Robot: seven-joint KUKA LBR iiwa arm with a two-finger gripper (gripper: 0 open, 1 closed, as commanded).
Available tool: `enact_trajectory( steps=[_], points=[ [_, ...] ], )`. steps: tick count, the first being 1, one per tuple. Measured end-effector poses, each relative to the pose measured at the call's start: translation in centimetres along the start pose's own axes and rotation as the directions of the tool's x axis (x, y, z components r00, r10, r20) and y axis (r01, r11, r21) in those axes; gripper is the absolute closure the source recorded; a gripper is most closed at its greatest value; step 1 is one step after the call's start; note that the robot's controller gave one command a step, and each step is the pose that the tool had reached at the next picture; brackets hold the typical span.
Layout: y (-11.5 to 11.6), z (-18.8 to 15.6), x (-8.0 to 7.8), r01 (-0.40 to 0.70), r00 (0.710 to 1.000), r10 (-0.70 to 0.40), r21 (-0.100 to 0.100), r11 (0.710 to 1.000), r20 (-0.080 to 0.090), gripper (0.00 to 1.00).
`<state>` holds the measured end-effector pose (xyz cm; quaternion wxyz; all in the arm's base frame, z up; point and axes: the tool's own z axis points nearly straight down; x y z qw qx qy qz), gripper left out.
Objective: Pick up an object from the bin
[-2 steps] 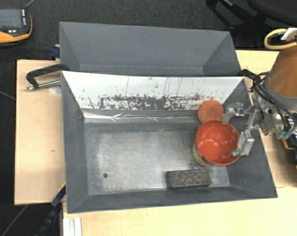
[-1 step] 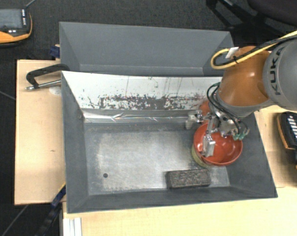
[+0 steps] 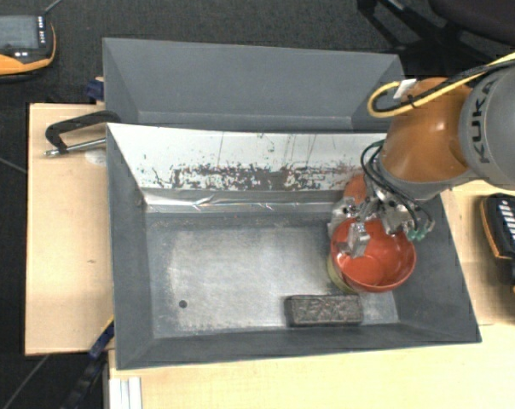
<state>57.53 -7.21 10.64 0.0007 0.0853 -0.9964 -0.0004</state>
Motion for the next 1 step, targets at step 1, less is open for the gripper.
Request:
enact_trajectory(
  steps=[1],
  points=[
    [-0.84, -12.0, 0.8, 0.018, 1.0, -0.018, 0.004, 1.0, 0.014, 1.0]
  ],
)
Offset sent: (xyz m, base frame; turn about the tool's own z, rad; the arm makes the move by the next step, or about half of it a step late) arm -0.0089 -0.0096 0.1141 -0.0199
